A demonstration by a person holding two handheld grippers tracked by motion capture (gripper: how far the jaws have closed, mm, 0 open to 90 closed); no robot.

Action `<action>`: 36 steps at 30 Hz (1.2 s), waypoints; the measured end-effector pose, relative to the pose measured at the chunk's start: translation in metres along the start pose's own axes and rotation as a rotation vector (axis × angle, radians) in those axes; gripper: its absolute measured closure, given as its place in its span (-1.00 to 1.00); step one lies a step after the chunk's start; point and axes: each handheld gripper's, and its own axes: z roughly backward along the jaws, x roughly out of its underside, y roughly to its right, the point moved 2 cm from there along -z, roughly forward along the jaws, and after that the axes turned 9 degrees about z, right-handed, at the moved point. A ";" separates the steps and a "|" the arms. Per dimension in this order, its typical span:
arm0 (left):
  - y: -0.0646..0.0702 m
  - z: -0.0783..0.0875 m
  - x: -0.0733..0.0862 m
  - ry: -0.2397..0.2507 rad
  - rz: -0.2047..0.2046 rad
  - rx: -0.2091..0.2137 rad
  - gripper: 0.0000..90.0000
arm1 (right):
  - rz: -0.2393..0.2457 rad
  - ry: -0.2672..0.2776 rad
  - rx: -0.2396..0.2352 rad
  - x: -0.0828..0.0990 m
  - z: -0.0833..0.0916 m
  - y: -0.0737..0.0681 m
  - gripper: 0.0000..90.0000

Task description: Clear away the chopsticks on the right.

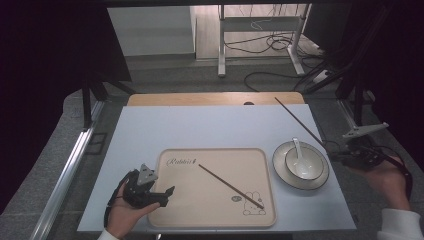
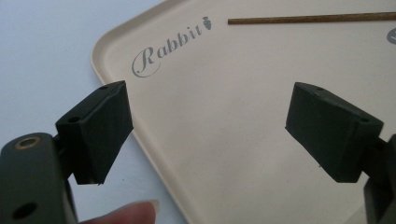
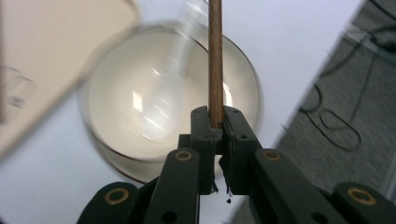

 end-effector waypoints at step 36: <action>0.001 0.000 0.000 -0.005 -0.005 0.009 -0.67 | 0.269 -0.294 -0.236 -0.049 -0.113 -0.152 0.85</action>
